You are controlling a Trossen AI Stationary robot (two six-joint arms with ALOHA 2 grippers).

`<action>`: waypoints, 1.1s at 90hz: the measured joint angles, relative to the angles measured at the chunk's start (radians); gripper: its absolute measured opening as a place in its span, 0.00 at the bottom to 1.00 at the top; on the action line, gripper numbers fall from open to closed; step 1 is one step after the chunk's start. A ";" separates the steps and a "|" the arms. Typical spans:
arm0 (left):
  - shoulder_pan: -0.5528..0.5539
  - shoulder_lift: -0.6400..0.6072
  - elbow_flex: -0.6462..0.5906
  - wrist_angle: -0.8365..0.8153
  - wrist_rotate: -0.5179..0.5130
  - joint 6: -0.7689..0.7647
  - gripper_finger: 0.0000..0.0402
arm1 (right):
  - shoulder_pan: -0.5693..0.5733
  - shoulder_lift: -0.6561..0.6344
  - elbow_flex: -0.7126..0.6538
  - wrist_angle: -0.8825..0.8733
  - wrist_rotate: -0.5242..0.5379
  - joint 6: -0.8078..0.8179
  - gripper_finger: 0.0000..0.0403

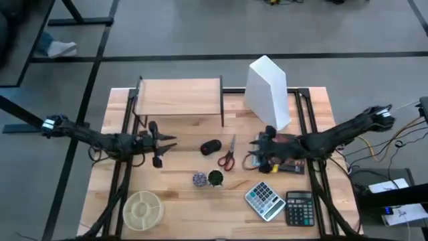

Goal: Stock shelves
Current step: Return to Home Position

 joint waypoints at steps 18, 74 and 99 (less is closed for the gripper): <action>0.011 -0.117 -0.050 -0.032 0.132 -0.050 0.24 | 0.000 -0.289 -0.135 0.100 -0.116 -0.032 0.30; 0.233 -0.336 -0.049 -0.338 0.601 -0.154 0.01 | -0.027 -0.968 -0.500 0.168 -0.308 -0.130 0.01; 0.322 -0.352 -0.050 -0.357 0.645 -0.219 0.00 | -0.034 -0.944 -0.501 0.118 -0.309 -0.099 0.02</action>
